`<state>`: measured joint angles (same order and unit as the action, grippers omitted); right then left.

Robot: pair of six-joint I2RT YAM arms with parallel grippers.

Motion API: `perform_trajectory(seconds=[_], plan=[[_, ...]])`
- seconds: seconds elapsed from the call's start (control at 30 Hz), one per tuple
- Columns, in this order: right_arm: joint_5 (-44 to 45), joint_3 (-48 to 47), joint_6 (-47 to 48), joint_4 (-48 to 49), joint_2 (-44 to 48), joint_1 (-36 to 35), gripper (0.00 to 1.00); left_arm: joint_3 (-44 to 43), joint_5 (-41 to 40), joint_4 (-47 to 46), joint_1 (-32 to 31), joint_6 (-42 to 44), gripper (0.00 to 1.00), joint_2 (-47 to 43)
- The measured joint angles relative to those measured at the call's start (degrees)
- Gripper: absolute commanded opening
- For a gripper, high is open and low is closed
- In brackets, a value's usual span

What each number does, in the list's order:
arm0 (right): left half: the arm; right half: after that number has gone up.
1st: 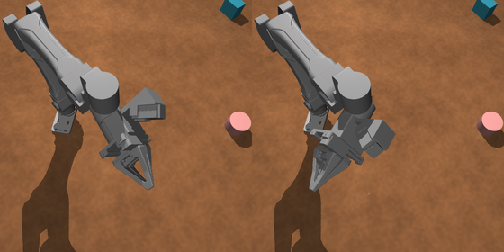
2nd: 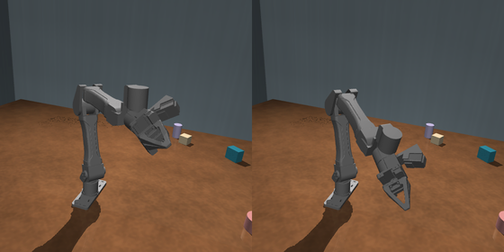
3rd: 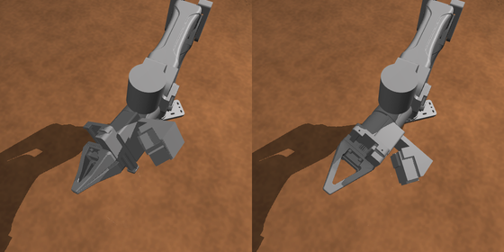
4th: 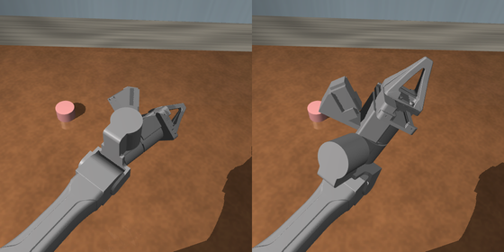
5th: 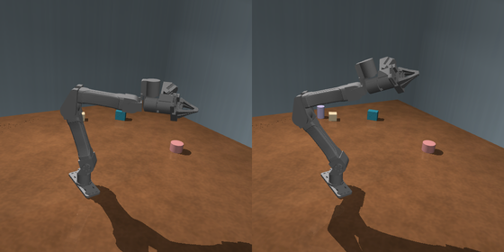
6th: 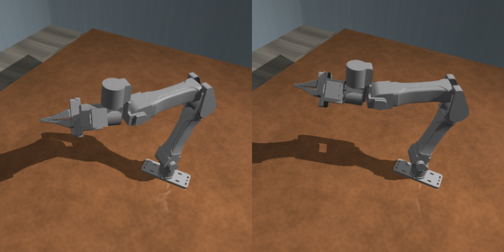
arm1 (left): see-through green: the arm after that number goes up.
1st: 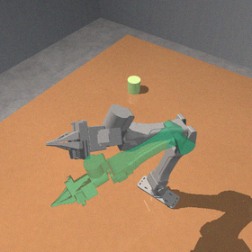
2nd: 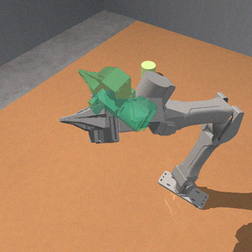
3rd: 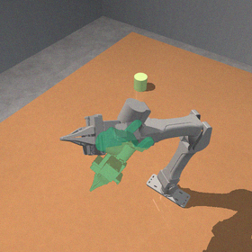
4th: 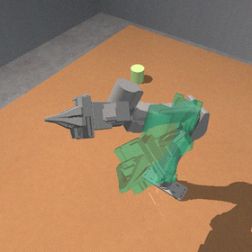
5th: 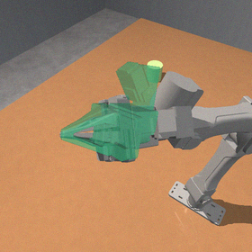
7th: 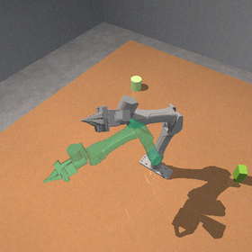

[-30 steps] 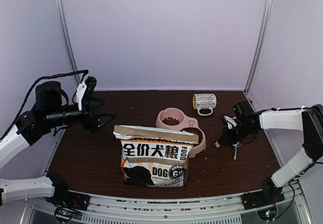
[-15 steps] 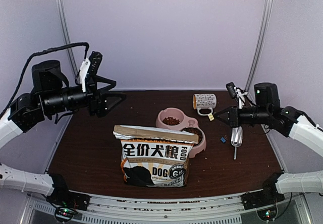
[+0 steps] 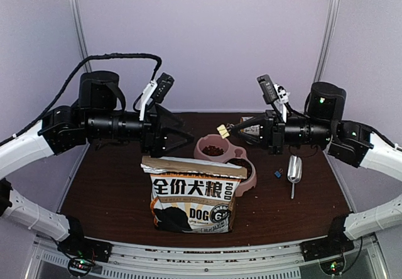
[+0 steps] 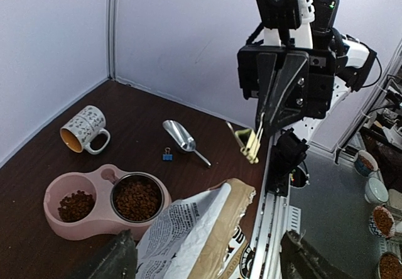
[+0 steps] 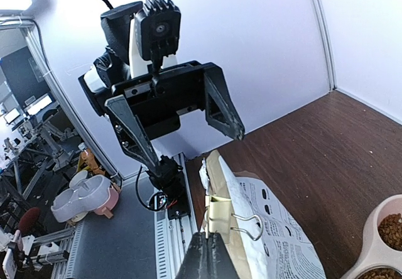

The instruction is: Serve the pet food

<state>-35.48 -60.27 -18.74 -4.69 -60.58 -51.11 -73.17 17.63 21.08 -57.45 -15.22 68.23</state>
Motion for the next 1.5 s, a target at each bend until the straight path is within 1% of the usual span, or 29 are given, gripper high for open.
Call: perform_trajectory(seconds=[0.1, 0.23, 0.33, 0.4, 0.47, 0.57, 0.67, 0.7, 0.8, 0.9, 1.2, 1.33, 1.5], plan=[[-0.09, -2.08, 0.81, 0.26, -2.69, -2.1, 0.0, -0.48, 2.71, -0.2, 0.0, -1.05, 0.75, 0.76], [-0.07, -4.26, 2.19, 0.13, -5.01, -4.02, 0.0, -0.57, 5.4, -0.57, 0.0, -1.99, 0.68, 1.51], [-0.07, -5.44, 3.1, -0.07, -6.1, -5.09, 0.0, -0.57, 7.23, -1.27, -0.07, -2.51, 0.65, 2.23], [-0.07, -6.08, 3.61, -0.37, -6.69, -5.53, 0.0, -0.63, 8.35, -1.77, -0.13, -2.91, 0.58, 2.78], [-0.13, -6.75, 3.96, -0.74, -7.37, -5.92, 0.0, -0.87, 9.46, -1.84, -0.22, -3.3, 0.5, 3.41], [-0.46, -7.96, 4.37, -1.4, -8.68, -6.51, 0.0, -1.57, 11.06, -2.12, -0.46, -3.65, 0.42, 4.46], [-0.72, -8.17, 4.85, -1.77, -9.7, -6.82, 0.0, -1.64, 12.17, -2.27, -0.76, -3.89, 0.27, 4.76], [-0.76, -8.17, 4.92, -1.99, -9.97, -6.93, 0.0, -1.64, 12.44, -2.27, -0.79, -3.93, 0.23, 4.81], [-1.16, -8.17, 5.18, -2.4, -10.38, -7.06, 0.0, -1.64, 12.83, -2.27, -0.74, -3.85, 0.17, 4.85], [-1.36, -8.55, 5.31, -2.86, -10.38, -7.1, 0.0, -1.64, 13.18, -2.32, -0.74, -3.87, 0.17, 4.85], [-1.57, -8.92, 5.4, -3.32, -10.38, -7.13, 0.0, -1.64, 13.79, -2.67, -0.79, -3.8, 0.33, 4.85], [-1.57, -8.92, 5.4, -3.32, -10.38, -7.1, 0.0, -1.64, 14.27, -2.67, -0.79, -3.82, 0.34, 4.85], [-1.57, -8.92, 5.4, -3.3, -10.38, -7.13, 0.0, -1.64, 14.45, -2.67, -0.79, -3.85, 0.38, 4.85]])
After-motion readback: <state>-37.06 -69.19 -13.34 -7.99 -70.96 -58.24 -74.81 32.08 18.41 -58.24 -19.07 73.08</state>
